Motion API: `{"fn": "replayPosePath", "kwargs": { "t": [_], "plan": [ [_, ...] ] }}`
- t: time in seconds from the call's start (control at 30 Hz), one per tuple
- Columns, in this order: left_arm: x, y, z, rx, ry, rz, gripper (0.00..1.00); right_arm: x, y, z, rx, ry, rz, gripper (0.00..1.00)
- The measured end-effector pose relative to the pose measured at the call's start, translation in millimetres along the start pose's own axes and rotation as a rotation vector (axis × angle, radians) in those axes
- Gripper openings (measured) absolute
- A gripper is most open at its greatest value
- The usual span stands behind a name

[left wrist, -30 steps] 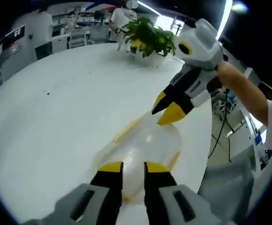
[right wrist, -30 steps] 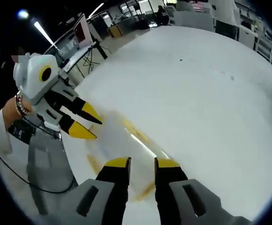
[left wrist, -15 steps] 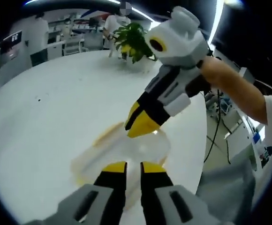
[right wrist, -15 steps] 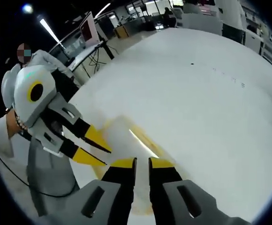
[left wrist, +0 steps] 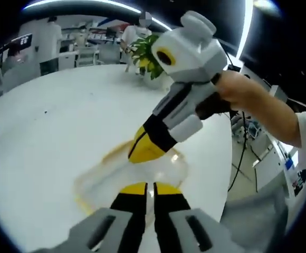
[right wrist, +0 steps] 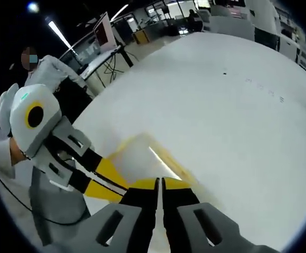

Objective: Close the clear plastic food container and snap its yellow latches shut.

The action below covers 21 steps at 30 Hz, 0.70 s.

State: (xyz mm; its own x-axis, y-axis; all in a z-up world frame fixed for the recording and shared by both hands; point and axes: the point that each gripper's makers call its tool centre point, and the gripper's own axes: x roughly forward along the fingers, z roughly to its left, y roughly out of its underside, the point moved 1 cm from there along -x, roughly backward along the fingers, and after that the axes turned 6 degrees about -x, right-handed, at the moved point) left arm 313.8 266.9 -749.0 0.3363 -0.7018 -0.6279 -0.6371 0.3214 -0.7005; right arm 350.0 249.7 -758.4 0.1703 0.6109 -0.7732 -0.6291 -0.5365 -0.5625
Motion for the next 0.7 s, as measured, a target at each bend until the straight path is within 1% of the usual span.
{"fn": "replayPosePath", "kwargs": {
  "t": [0.1,0.27,0.47,0.6,0.7],
  "plan": [
    [1.3,1.0,1.6,-0.003,-0.006,0.000,0.00,1.2,0.6,2.3,0.005,-0.009,0.001,0.00],
    [5.9,5.6,-4.3,0.011,0.010,0.013,0.00,2.9,-1.0,1.2,0.007,-0.007,-0.005,0.00],
    [6.1,9.3,-9.8,0.019,0.028,0.024,0.00,4.5,-4.9,-1.7,0.005,0.007,-0.012,0.00],
    [2.8,11.1,-16.0,0.027,0.047,0.028,0.00,5.6,-7.5,-3.9,-0.003,0.021,-0.016,0.00],
    [-1.0,13.2,-23.4,-0.002,0.090,0.028,0.00,6.5,-11.0,-7.7,-0.009,0.038,-0.022,0.00]
  ]
}}
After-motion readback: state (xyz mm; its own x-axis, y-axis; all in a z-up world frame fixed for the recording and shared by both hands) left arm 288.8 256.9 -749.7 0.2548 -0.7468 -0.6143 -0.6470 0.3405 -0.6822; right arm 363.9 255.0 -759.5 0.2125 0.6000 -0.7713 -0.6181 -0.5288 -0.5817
